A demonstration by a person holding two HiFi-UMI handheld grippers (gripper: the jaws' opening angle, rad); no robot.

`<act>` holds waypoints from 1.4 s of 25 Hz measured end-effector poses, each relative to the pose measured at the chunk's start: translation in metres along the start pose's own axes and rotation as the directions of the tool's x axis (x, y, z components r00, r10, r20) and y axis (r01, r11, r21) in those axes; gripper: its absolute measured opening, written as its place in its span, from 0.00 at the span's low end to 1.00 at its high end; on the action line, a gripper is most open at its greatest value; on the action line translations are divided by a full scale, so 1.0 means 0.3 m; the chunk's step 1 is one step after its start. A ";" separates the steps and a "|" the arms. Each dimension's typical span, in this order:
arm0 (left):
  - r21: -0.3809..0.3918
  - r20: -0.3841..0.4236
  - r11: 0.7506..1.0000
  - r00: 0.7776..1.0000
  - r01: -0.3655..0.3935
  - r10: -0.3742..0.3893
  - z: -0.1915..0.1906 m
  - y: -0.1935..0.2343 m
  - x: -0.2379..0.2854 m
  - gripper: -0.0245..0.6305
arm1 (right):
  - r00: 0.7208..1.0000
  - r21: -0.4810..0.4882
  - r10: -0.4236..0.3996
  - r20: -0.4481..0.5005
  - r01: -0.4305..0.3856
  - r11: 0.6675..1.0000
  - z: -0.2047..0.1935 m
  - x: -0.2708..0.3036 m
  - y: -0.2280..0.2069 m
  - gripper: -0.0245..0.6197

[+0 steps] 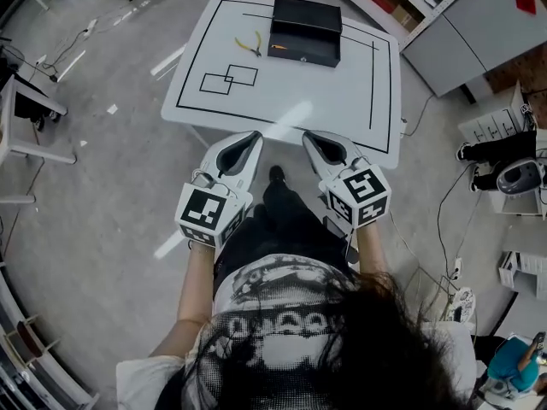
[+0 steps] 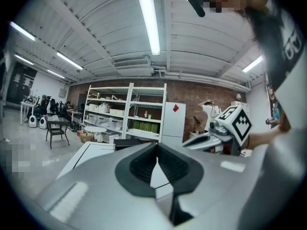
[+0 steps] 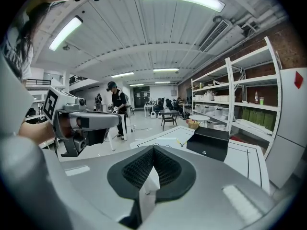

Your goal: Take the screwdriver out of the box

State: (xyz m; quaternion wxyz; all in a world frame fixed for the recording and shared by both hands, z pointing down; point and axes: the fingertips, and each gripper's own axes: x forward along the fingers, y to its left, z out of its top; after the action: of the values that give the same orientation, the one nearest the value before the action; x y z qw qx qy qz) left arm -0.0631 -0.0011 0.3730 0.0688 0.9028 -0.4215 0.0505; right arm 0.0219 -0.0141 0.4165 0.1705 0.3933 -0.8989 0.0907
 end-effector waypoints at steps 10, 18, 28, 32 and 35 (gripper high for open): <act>-0.012 -0.002 1.000 1.000 -0.004 0.004 0.006 0.093 0.100 0.04 | 1.000 -0.076 -0.003 0.029 0.006 0.997 0.117 0.165 -0.177 0.03; -0.009 -0.033 1.000 0.999 -0.003 0.003 0.020 0.202 0.294 0.04 | 0.999 -0.153 0.035 -0.028 -0.039 0.988 0.161 0.393 -0.443 0.03; 0.002 -0.063 0.999 0.997 -0.052 0.052 0.060 0.362 0.531 0.04 | 0.966 -0.220 0.174 -0.192 -0.215 0.951 0.117 0.721 -0.749 0.04; 0.000 -0.080 0.998 0.995 -0.065 0.065 0.062 0.396 0.599 0.04 | 0.927 -0.246 0.240 -0.287 -0.314 0.917 0.058 0.843 -0.811 0.05; -0.002 -0.088 0.997 0.994 -0.072 0.072 0.056 0.412 0.639 0.04 | 0.891 -0.250 0.275 -0.361 -0.376 0.892 0.003 0.919 -0.843 0.05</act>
State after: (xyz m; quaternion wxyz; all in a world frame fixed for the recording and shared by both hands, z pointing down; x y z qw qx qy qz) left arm -0.0349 -0.2271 0.3950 0.0875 0.8837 -0.4505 0.0916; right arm 0.0341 -0.3714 0.5270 0.3544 0.1833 -0.9162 0.0365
